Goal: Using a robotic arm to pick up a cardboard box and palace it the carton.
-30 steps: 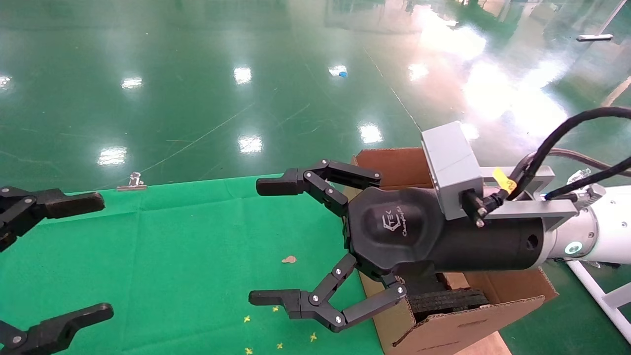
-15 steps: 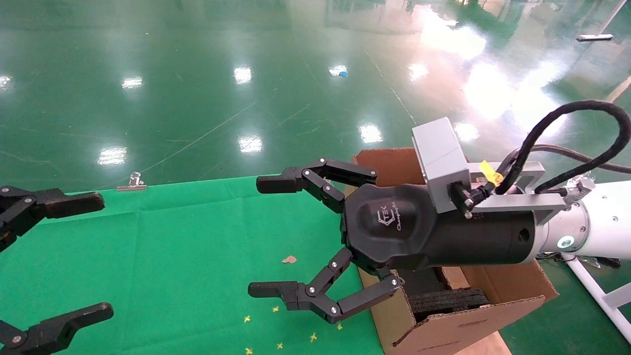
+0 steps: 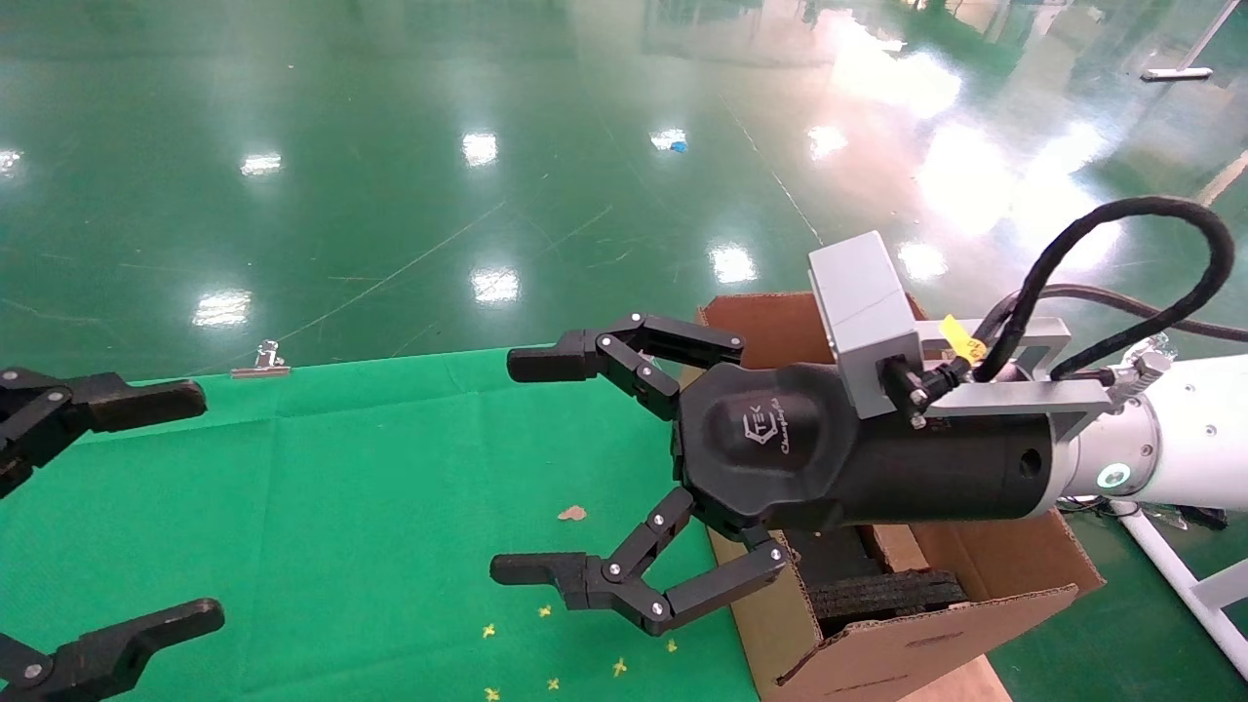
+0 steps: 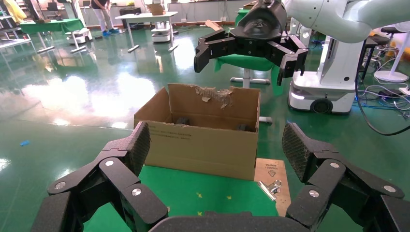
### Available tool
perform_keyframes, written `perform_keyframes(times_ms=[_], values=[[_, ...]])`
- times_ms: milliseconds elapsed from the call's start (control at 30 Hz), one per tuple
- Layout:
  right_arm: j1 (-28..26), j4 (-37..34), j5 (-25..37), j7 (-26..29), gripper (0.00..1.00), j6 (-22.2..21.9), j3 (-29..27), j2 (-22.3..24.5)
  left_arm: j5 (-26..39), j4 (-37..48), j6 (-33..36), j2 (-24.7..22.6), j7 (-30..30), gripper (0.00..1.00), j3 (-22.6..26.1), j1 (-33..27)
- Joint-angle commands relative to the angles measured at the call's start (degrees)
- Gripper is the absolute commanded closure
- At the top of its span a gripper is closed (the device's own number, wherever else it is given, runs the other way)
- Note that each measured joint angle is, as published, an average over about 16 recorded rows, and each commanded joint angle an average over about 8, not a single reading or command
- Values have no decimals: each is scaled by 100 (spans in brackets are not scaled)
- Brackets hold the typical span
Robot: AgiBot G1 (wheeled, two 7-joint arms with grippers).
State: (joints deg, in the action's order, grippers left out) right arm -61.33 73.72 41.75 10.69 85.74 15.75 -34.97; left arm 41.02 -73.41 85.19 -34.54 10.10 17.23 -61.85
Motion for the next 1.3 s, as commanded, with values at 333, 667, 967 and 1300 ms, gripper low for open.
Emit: perform_keyframes(times_ms=[333, 667, 967, 1300], values=[[-15, -10, 7, 5, 0, -5, 18, -4, 0, 0, 0, 0, 0, 0, 0, 0], [-19, -14, 11, 7, 0, -7, 24, -4, 0, 0, 0, 0, 0, 0, 0, 0], [-21, -17, 11, 7, 0, -7, 28, -4, 0, 0, 0, 0, 0, 0, 0, 0], [-24, -18, 11, 7, 0, -7, 30, -4, 0, 0, 0, 0, 0, 0, 0, 0]])
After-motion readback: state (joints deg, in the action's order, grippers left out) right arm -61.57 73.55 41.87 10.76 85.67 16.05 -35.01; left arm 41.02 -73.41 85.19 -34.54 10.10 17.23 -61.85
